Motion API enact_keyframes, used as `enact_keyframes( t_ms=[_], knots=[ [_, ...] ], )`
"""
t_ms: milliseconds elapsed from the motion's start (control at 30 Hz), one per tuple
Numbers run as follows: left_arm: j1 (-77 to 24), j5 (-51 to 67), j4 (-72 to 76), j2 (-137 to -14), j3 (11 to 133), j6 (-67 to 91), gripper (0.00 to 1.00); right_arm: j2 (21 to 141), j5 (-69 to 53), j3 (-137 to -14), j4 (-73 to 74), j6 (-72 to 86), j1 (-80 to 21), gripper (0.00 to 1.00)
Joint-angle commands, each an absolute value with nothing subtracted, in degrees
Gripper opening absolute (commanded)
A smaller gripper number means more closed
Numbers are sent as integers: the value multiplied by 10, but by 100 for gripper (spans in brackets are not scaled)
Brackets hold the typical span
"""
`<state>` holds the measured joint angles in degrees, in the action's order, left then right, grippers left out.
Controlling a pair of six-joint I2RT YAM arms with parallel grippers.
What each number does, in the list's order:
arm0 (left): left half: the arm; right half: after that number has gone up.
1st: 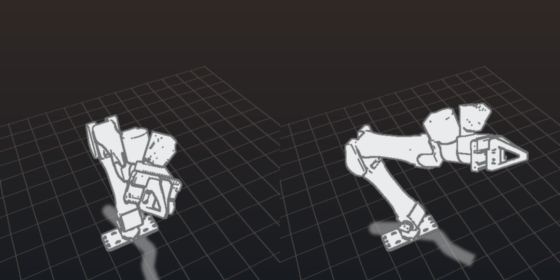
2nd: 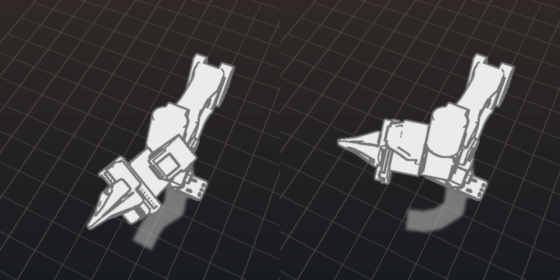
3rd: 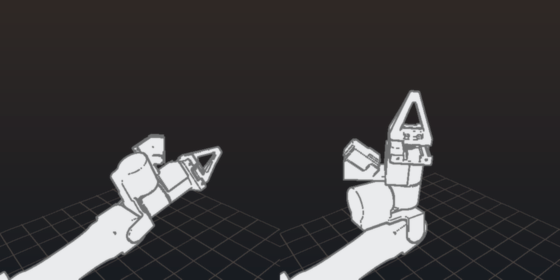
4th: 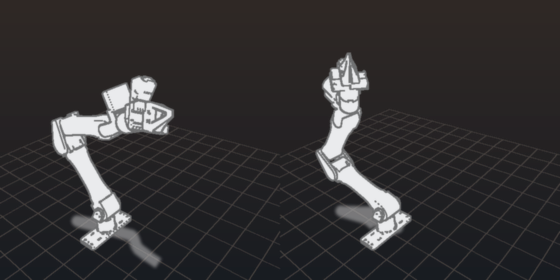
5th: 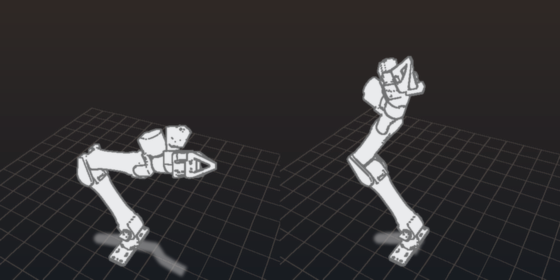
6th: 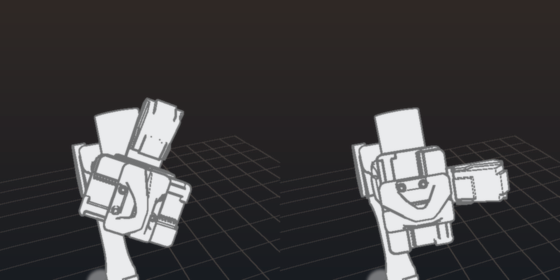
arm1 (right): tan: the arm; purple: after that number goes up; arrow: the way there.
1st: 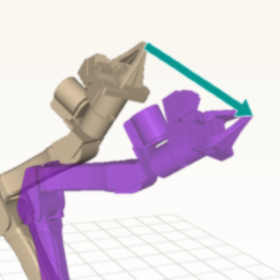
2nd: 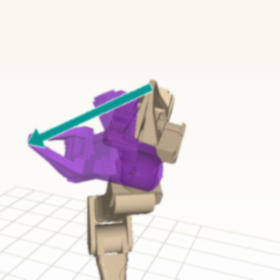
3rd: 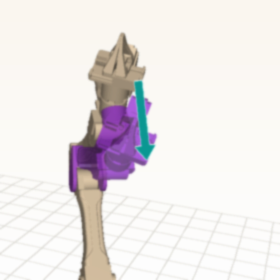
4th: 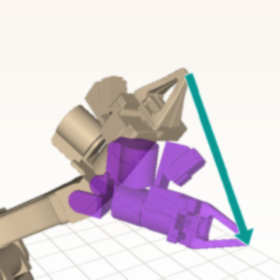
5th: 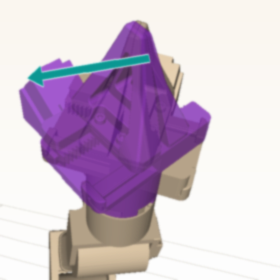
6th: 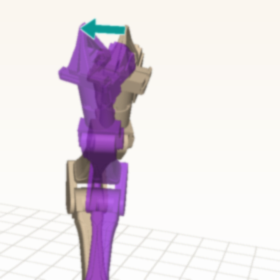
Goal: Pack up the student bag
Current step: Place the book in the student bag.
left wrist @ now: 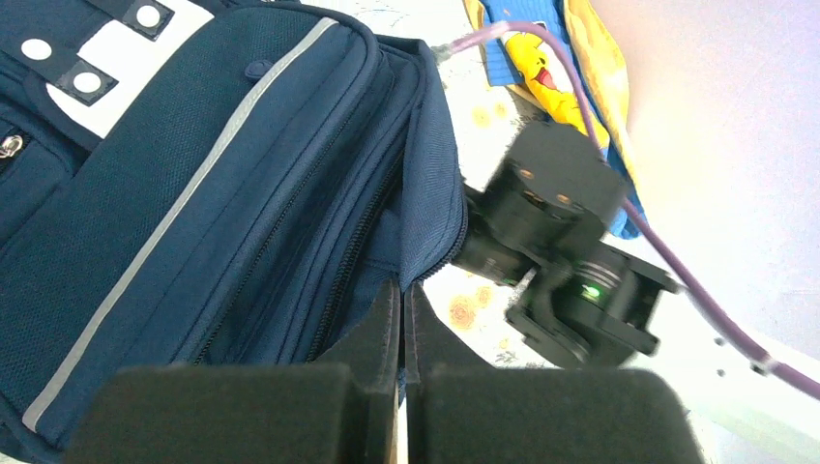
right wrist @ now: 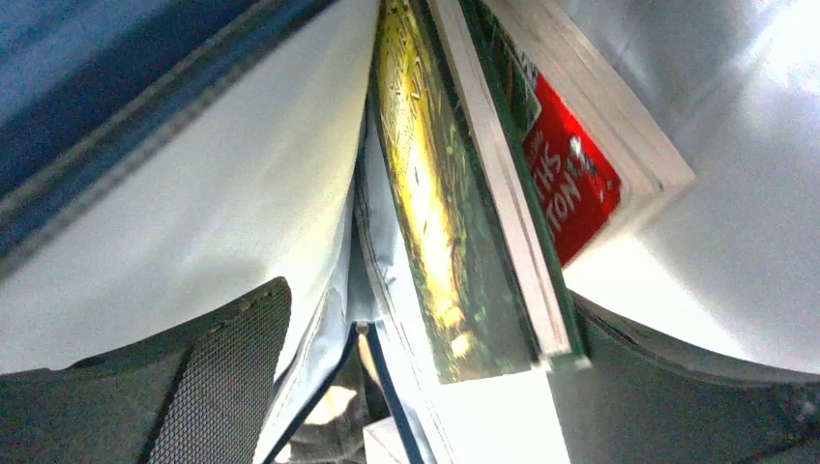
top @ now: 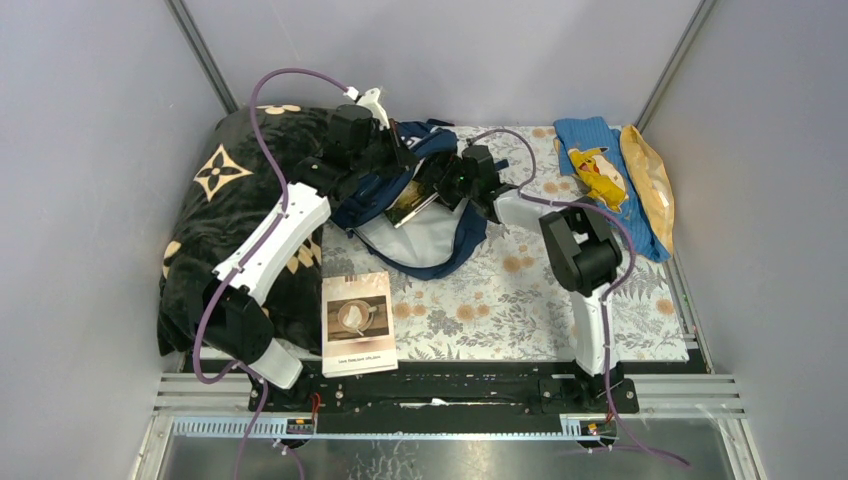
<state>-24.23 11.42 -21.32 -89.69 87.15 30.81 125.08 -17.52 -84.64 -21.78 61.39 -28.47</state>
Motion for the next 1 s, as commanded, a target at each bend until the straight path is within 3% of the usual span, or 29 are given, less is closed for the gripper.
enact_keyframes(
  t_ms=[0, 733, 867, 900, 967],
  knots=[
    [-236, 114, -107, -885, 886, 331, 0, 1128, -138, -786, -215, 559, -286, 100],
    [-262, 130, -88, -971, 814, 326, 0, 732, -80, -411, -81, 412, -286, 100],
    [-295, 130, -126, -1018, 815, 297, 0, 698, -51, -360, -69, 419, -286, 90],
    [-301, 138, -141, -1033, 821, 294, 6, 696, -49, -354, -65, 417, -286, 87],
    [-310, 152, -176, -1060, 839, 290, 46, 699, -56, -338, -72, 419, -286, 76]
  ],
)
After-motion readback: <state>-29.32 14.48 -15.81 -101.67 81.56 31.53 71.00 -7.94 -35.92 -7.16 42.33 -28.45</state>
